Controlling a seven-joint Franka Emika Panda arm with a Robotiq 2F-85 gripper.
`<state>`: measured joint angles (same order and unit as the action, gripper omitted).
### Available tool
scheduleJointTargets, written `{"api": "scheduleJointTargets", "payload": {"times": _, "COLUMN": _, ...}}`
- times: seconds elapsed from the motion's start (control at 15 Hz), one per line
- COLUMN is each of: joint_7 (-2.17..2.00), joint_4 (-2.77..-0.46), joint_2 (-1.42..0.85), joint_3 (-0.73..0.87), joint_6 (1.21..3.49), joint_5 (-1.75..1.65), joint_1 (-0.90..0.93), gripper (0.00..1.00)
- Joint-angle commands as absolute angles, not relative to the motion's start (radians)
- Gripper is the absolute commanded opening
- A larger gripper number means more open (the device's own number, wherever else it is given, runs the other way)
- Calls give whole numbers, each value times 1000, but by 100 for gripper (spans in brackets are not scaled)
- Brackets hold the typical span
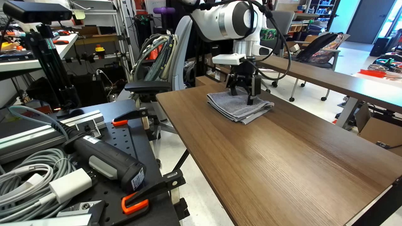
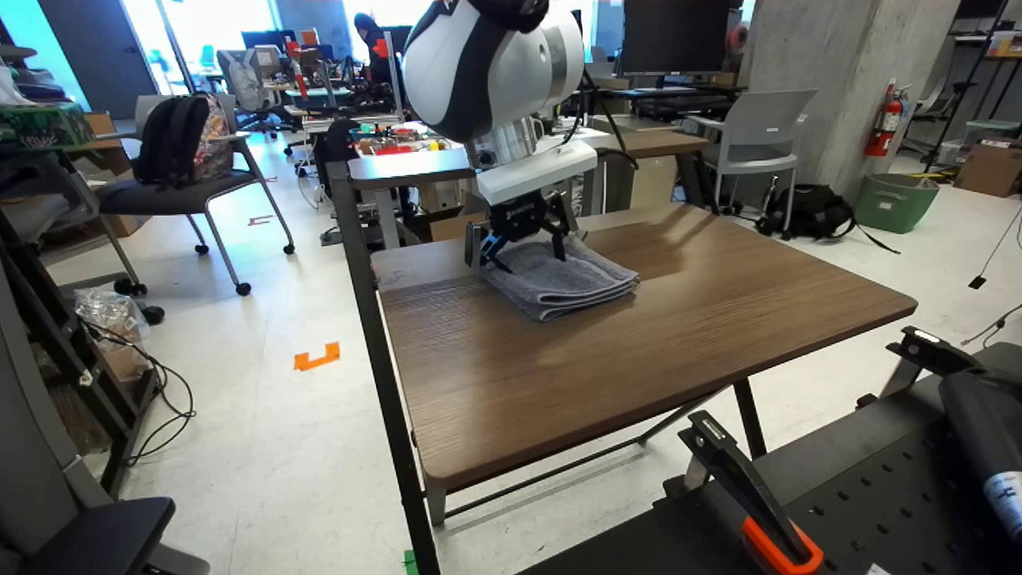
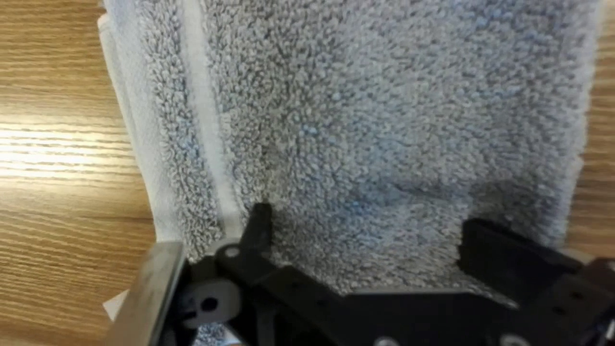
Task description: Slide the towel slightly to the left
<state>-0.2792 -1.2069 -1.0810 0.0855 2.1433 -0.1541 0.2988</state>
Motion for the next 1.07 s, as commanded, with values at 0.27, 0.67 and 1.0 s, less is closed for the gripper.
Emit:
{"api": "scheduleJointTargets", "payload": {"times": 0.27, "joint_7": -384, "joint_4": -1491, "joint_2": -781, "joint_3": 83, "joint_6": 2177, "joint_5": -157, "joint_1": 313, "gripper": 100}}
{"api": "scheduleJointTargets", "payload": {"times": 0.67, "joint_7": -388, "joint_4": -1543, "joint_2": -683, "joint_3": 67, "joint_6": 2167, "joint_5": -169, "joint_1": 294, "gripper": 100}}
{"api": "scheduleJointTargets", "payload": {"times": 1.0, "joint_7": -389, "joint_4": -1604, "joint_2": -644, "joint_3": 65, "joint_6": 2179, "joint_5": -169, "joint_1": 288, "gripper": 100}}
